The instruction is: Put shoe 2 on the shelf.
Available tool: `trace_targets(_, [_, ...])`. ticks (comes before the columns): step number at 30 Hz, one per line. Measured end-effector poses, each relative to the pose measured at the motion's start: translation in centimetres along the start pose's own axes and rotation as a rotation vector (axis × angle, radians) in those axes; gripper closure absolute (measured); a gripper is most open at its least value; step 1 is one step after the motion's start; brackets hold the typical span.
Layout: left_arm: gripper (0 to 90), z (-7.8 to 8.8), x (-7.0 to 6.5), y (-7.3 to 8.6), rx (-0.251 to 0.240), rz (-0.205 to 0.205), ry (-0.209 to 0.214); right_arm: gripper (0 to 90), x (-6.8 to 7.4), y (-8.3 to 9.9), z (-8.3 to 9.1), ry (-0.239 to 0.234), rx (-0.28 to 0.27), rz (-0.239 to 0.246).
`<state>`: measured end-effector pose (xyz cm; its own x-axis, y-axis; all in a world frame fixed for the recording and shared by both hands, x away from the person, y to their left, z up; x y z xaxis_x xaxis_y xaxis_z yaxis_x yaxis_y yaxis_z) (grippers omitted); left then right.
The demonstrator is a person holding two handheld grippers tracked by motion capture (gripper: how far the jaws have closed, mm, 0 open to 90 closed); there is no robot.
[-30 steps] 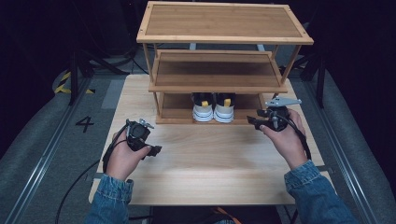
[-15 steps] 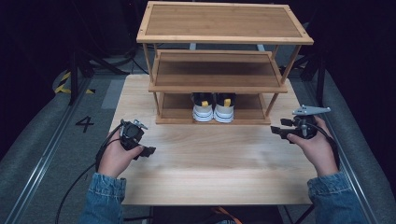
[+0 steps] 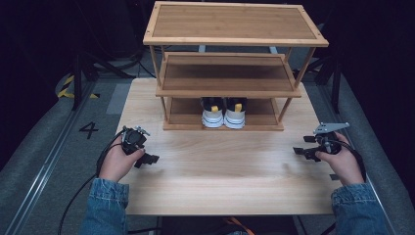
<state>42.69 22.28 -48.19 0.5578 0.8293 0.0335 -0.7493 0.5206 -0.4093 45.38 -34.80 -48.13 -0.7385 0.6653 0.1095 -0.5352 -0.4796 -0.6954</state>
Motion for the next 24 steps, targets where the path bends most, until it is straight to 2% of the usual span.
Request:
trace_targets(7, [21.3,-0.6,0.6,0.3,-0.002,0.013,-0.013,22.4,-0.9,1.7,-1.0,-0.035,-0.024,-0.052])
trace_targets(10, [21.5,-0.6,0.6,0.2,-0.005,0.013,-0.012,21.6,-0.9,1.8,-1.6,-0.069,-0.074,-0.025])
trace_targets(14, [21.5,-0.6,0.3,-0.1,-0.017,-0.004,-0.013,21.4,-1.1,2.2,-2.3,-0.049,-0.074,-0.012])
trace_targets(16, [21.5,-0.5,0.3,-0.3,-0.027,-0.013,-0.018,21.4,-1.3,2.4,-2.6,-0.031,-0.067,-0.034])
trace_targets(18, [21.5,-0.5,0.2,-0.4,-0.031,-0.001,-0.021,21.4,-1.4,2.7,-2.7,-0.037,-0.058,-0.059])
trace_targets(21, [21.5,-0.5,0.2,-0.5,-0.036,0.001,-0.026,21.3,-1.4,2.8,-2.8,-0.045,-0.075,-0.100])
trace_targets(24, [21.5,-0.5,0.2,-0.6,-0.037,-0.013,-0.031,21.2,-1.4,2.8,-2.8,-0.042,-0.083,-0.103])
Point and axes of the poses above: each handheld gripper's, and its own axes: z roughly backward along the jaws, y roughly out of its underside, x roughly to its left, the point moved 6 cm from there along -z, roughly forward along the jaws, and after that the axes turned 9 degrees about -y, right-handed, at the moved point
